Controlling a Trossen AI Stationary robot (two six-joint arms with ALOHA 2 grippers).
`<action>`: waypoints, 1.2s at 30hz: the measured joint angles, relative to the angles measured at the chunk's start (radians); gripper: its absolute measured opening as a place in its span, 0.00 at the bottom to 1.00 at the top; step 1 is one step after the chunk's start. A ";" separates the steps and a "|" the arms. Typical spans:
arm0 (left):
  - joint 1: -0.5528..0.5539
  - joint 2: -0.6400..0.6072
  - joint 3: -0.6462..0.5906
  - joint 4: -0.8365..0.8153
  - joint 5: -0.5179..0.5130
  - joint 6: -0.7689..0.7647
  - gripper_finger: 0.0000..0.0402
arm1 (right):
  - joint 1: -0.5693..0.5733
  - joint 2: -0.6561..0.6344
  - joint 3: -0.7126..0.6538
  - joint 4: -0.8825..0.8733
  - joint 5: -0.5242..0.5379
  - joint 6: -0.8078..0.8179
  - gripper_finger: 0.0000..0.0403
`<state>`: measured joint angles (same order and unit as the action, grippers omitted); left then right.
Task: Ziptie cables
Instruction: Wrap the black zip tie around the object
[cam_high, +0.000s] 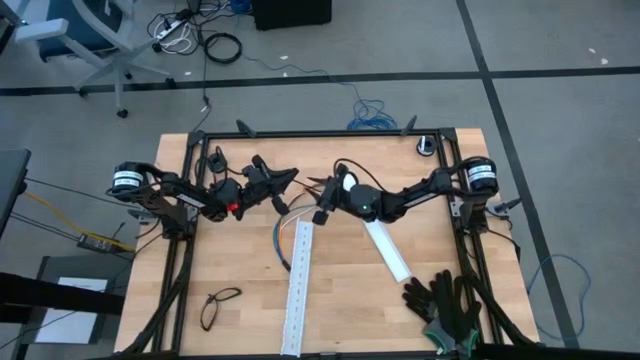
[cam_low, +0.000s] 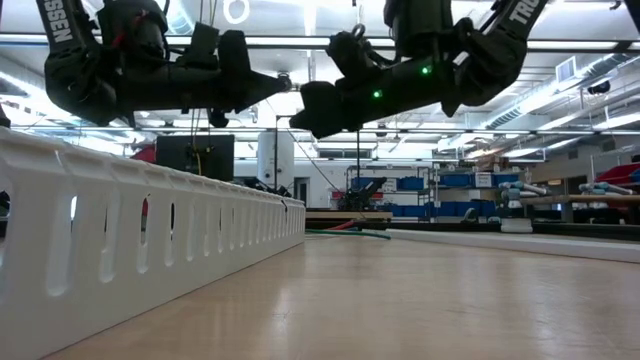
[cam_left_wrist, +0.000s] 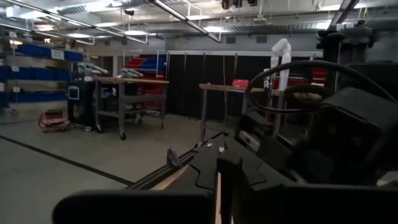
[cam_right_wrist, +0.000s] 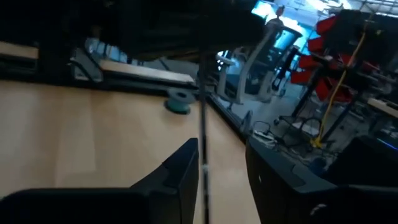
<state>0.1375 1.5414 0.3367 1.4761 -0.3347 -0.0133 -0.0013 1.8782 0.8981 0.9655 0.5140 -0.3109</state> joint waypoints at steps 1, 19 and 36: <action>0.000 0.000 0.000 0.000 0.000 -0.011 0.00 | -0.005 0.000 0.004 0.003 -0.013 -0.001 0.28; 0.000 0.000 0.041 -0.060 0.036 -0.014 0.00 | -0.037 0.000 0.134 -0.330 -0.144 0.034 0.13; -0.002 -0.562 -0.109 -0.791 -0.064 0.004 0.00 | -0.107 0.000 0.135 -0.541 -0.502 0.270 0.00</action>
<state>0.1355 0.9793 0.2280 0.6853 -0.3988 -0.0092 -0.1088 1.8782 1.0333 0.4247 0.0117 -0.0405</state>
